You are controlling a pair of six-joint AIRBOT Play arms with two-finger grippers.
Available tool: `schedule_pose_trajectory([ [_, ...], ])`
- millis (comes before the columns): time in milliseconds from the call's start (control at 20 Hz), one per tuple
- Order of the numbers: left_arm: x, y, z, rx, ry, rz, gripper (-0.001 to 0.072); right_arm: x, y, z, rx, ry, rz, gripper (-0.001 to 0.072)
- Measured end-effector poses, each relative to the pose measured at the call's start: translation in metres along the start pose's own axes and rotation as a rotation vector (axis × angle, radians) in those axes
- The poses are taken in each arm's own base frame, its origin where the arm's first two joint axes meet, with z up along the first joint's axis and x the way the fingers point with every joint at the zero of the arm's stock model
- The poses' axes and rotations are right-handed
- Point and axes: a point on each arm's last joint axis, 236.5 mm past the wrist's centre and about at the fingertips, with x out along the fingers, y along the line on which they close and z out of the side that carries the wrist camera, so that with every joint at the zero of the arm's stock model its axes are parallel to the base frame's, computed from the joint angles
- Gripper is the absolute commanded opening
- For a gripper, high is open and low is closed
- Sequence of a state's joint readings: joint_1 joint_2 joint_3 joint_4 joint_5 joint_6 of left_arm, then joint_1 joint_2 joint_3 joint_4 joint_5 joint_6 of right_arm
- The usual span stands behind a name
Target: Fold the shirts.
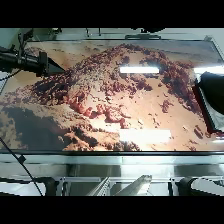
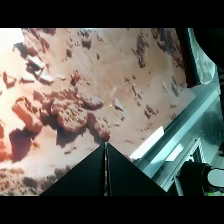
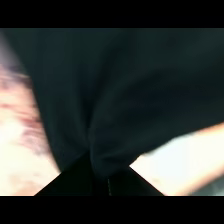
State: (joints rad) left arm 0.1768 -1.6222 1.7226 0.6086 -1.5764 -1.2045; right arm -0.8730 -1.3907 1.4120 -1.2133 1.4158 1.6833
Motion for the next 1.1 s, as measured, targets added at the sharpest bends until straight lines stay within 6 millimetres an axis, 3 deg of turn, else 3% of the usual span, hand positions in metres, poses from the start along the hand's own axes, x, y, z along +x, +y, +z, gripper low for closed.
schedule_pose_trajectory([
  [50, 0.001, -0.001, -0.001, 0.004, 0.005, -0.002, 0.0016, 0.002, -0.016, -0.006, 0.029, 0.021, -0.059, 0.0491],
  [100, 0.002, -0.002, -0.002, 0.008, 0.01, -0.004, 0.0016, 0.002, -0.033, -0.013, 0.053, 0.042, -0.122, 0.0707],
  [200, 0.002, -0.003, -0.004, 0.013, 0.018, -0.007, 0.0016, 0.002, -0.054, -0.017, 0.078, 0.049, -0.202, 0.0707],
  [350, 0.003, -0.004, -0.005, 0.014, 0.022, -0.009, 0.0016, -0.001, -0.066, -0.025, 0.109, 0.072, -0.256, 0.0703],
  [400, 0.003, -0.004, -0.005, 0.014, 0.022, -0.009, 0.0016, -0.002, -0.066, -0.028, 0.119, 0.079, -0.259, 0.0662],
  [500, 0.003, -0.004, -0.005, 0.015, 0.022, -0.009, 0.0015, -0.001, -0.049, -0.033, 0.121, 0.094, -0.201, 0.0158],
  [600, 0.001, -0.006, -0.002, 0.026, 0.018, -0.008, 0.0005, 0.0, -0.015, -0.04, 0.08, 0.107, -0.104, 0.0097],
  [650, -0.002, -0.009, 0.0, 0.036, 0.012, -0.005, 0.0005, -0.001, 0.008, -0.046, 0.031, 0.114, -0.047, 0.0017],
  [800, -0.01, -0.019, 0.009, 0.05, -0.015, 0.005, 0.0005, -0.006, 0.077, -0.078, -0.172, 0.124, 0.08, 0.0014],
  [900, -0.01, -0.03, 0.004, 0.047, -0.009, 0.001, 0.0005, -0.007, 0.117, -0.119, -0.324, 0.143, 0.143, 0.0014],
  [1000, 0.001, -0.047, -0.021, 0.029, 0.039, -0.02, 0.0006, -0.004, 0.139, -0.17, -0.454, 0.179, 0.183, 0.0014],
  [1100, 0.019, -0.067, -0.061, 0.007, 0.094, -0.044, 0.0008, 0.001, 0.145, -0.238, -0.587, 0.24, 0.227, 0.0015],
])
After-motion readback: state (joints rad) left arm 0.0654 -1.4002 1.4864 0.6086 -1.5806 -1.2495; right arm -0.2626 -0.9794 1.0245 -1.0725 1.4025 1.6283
